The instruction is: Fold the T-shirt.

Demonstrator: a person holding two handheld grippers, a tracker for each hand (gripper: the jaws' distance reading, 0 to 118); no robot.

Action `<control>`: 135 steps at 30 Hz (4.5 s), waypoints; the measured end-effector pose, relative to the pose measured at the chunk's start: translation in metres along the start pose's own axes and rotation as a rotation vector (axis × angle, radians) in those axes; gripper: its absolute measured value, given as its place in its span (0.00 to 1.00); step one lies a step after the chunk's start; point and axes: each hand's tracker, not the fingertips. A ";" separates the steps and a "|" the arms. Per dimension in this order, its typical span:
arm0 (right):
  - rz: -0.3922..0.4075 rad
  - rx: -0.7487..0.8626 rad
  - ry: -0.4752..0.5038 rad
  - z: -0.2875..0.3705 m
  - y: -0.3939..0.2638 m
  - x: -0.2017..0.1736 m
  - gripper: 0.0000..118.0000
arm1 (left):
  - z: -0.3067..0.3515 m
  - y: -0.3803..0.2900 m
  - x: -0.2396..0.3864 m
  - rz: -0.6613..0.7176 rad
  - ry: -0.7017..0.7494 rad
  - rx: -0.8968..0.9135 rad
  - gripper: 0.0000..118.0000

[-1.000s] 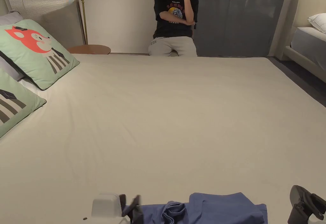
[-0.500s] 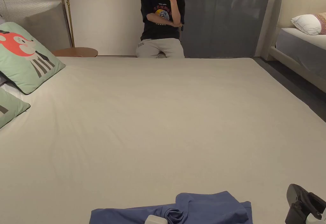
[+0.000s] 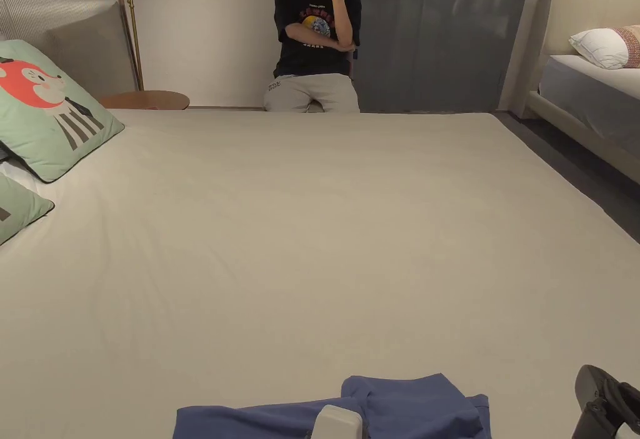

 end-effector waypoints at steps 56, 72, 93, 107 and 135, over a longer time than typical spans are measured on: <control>-0.001 -0.001 0.090 -0.006 0.011 -0.032 0.00 | 0.196 -0.015 -0.312 1.040 -0.142 0.115 0.04; -0.030 0.015 0.088 0.006 0.012 -0.015 0.00 | 0.029 0.062 -0.163 0.653 -0.270 -0.118 0.04; -0.061 0.004 0.046 0.008 0.009 0.008 0.00 | 0.031 0.057 -0.087 0.460 -0.215 0.050 0.93; -0.059 -0.005 0.071 0.005 0.006 0.009 0.00 | -0.018 0.010 -0.004 -0.134 0.143 -0.041 0.01; 0.007 -0.072 0.226 -0.031 -0.010 -0.058 0.00 | 0.104 0.061 -0.101 0.161 0.260 0.269 0.01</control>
